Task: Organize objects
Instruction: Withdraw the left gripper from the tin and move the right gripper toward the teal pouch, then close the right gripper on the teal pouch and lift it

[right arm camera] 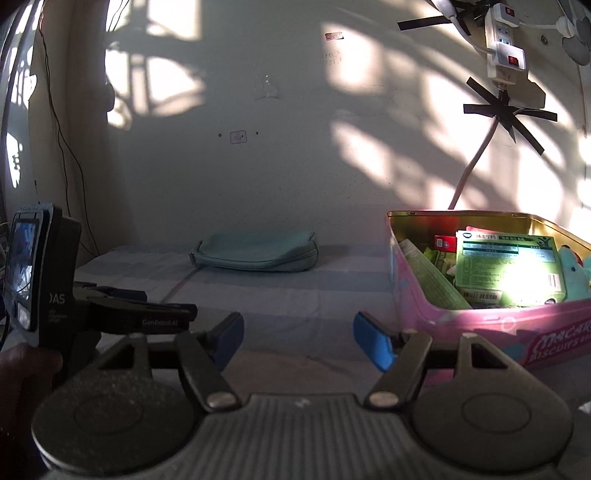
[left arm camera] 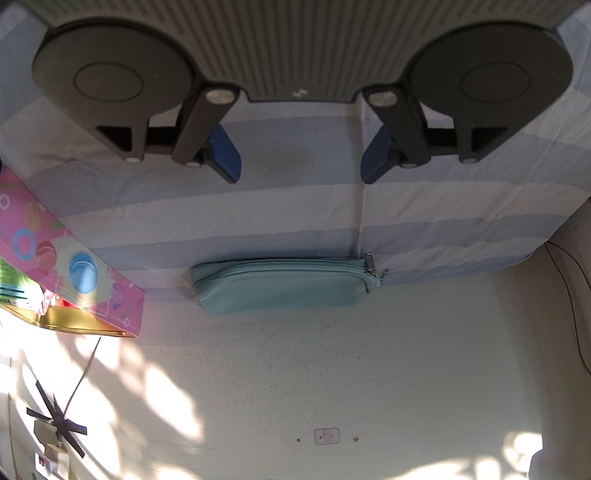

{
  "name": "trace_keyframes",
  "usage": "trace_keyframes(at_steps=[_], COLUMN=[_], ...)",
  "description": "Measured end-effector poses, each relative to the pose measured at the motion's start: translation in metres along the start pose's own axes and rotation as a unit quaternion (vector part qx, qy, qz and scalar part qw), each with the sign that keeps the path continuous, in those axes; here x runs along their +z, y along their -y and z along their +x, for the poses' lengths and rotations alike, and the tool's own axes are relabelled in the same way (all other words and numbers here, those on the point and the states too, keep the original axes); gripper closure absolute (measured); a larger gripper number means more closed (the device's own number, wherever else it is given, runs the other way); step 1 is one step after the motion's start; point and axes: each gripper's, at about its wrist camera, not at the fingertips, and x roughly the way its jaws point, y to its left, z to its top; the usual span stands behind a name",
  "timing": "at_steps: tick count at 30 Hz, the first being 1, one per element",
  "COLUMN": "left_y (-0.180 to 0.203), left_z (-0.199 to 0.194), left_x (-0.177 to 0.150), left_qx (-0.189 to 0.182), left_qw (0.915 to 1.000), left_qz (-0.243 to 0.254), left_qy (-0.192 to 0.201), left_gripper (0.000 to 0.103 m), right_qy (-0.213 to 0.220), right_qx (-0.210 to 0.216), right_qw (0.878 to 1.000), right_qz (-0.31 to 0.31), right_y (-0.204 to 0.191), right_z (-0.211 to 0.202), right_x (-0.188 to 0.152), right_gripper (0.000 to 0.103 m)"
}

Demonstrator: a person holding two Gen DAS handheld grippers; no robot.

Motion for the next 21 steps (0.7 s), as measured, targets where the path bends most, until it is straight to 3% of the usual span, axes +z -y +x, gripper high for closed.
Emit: trace_keyframes(at_steps=[12,18,21], left_y=[-0.031,-0.044,-0.046], left_z=[0.009,0.024,0.027], left_x=[0.001,-0.001,-0.002], left_qx=[0.018,0.016,0.019], left_qw=[0.9977,0.9931,0.9915], left_qz=[-0.065,-0.110,-0.122], left_qy=[-0.004,-0.037,-0.040], left_gripper=[0.030,0.029,0.029], right_qy=[-0.047,-0.077,-0.095], right_qx=[0.046,0.047,0.044], right_qw=[0.998,0.996,0.993], right_qz=[-0.009,0.014,0.055], right_y=[-0.019,-0.012,0.000], right_z=[0.062,0.133,0.178], right_x=[0.018,0.041,0.053], right_gripper=[0.035,0.035,0.033])
